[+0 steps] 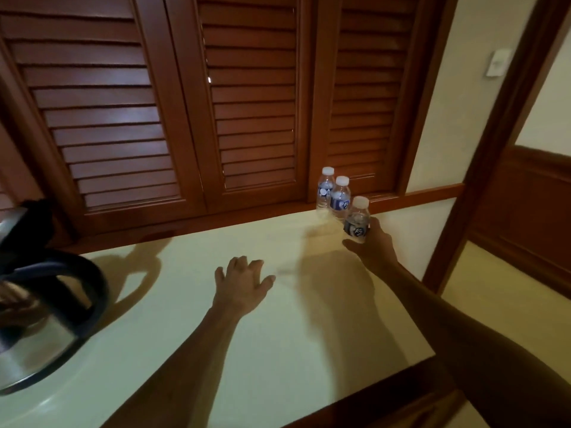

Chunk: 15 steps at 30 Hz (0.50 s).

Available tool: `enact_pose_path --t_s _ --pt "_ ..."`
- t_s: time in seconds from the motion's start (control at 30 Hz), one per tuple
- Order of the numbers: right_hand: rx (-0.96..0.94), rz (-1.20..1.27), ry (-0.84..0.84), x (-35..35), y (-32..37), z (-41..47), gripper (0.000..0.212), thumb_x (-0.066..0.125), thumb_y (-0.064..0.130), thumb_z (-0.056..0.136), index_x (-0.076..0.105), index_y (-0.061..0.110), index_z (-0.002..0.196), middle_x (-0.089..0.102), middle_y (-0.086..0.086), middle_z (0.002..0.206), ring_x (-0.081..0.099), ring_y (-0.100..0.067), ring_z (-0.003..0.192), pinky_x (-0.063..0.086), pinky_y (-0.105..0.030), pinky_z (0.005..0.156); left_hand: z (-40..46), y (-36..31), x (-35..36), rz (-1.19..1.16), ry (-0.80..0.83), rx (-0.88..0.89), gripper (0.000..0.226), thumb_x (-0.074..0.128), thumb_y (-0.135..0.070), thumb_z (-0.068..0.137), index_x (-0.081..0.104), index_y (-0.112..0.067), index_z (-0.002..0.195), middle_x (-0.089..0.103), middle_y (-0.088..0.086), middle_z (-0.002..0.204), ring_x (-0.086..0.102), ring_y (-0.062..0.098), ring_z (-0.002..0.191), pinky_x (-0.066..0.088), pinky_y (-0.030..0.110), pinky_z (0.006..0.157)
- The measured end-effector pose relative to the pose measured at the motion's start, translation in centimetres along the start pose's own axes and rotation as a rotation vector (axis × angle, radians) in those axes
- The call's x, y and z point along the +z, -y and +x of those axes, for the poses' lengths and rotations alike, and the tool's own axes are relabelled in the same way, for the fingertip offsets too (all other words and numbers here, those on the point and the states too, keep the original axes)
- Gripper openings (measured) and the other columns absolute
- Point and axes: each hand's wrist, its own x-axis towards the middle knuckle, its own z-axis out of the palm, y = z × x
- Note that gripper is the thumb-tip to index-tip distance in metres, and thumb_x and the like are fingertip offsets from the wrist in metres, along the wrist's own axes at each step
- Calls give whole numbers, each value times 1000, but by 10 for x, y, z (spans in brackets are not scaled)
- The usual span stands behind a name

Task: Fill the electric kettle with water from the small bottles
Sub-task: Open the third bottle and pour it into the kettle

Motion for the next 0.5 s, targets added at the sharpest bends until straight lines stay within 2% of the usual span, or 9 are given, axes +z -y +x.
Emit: enact_pose_path --t_s 0.2,0.33,0.5 --pt "58 37 48 7 -28 42 64 75 24 80 41 10 133 56 -12 133 59 -31 112 49 -38 90 3 -2 1 26 18 -17 60 29 -63 98 34 -32 149 26 1 161 18 24 150 15 55 118" --pt "59 4 38 15 -36 44 57 74 30 81 47 8 126 61 -12 124 61 -28 102 50 -33 81 3 -1 2 4 22 -30 60 29 -62 98 33 -34 150 23 1 162 15 23 151 13 54 120" --pt "35 -45 49 14 -40 48 60 74 38 77 50 10 125 63 -10 120 60 -26 102 51 -35 83 1 -2 4 4 2 -32 59 30 -61 98 35 -33 150 25 1 161 17 23 150 14 52 120"
